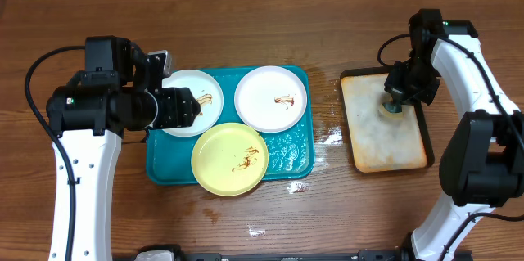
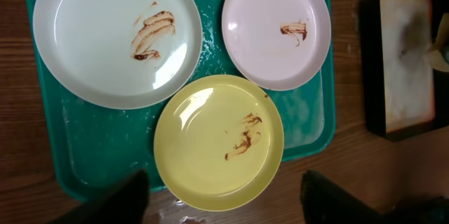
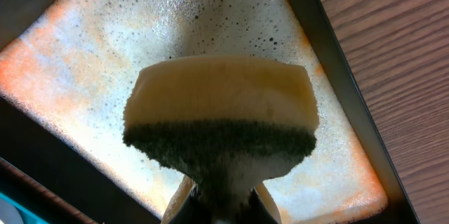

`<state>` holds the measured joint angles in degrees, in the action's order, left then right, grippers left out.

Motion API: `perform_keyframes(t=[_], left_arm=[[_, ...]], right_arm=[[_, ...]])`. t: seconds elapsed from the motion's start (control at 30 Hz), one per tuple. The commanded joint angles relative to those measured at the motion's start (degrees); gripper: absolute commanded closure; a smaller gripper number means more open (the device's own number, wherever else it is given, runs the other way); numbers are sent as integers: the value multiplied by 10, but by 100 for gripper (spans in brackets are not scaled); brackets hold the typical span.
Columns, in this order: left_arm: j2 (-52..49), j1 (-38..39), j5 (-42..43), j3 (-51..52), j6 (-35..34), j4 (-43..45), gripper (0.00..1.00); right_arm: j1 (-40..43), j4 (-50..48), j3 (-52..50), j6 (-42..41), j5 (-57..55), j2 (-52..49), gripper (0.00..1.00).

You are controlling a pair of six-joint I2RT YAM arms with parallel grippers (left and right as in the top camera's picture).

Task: Clean dirty plates on tray and stack at the side

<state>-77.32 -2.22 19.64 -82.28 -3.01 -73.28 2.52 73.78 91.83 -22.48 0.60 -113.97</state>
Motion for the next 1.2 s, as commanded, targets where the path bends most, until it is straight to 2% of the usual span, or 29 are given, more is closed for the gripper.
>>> perform_keyframes(t=[0.0,0.03,0.07,0.43,0.83,0.9,0.93,0.97,1.0,1.03,1.1,1.13,1.17], left_arm=[[-2,4,-2,-11,2,1,51],[-2,4,-2,-11,2,1,91],[-2,4,-2,-11,2,2,96],[-2,4,-2,-11,2,5,96],[-2,4,-2,-11,2,5,96],[-2,4,-2,-11,2,5,91],[-2,4,-2,-11,2,5,84],[-2,4,-2,-11,2,5,80],[-2,4,-2,-11,2,5,77],[-2,4,-2,-11,2,7,74],[-2,4,-2,-11,2,9,69],[-2,4,-2,-11,2,9,66],[-2,4,-2,-11,2,9,64]], right_arm=[[-4,0,13,0,-5,-2,96],[-5,-1,13,0,-5,-2,96],[-7,-2,13,0,-5,-2,96],[-29,-8,14,1,-5,-2,96],[-26,27,14,-13,-9,-2,96],[-26,27,14,-9,-9,-2,96],[-26,26,14,-2,-9,-2,94],[-26,26,14,0,-9,-2,79],[-26,26,13,0,-9,-2,73],[-26,26,12,0,-9,-2,71],[-26,24,12,0,-9,-2,51],[-26,24,12,0,-9,-2,47],[-26,22,12,1,-9,-2,47]])
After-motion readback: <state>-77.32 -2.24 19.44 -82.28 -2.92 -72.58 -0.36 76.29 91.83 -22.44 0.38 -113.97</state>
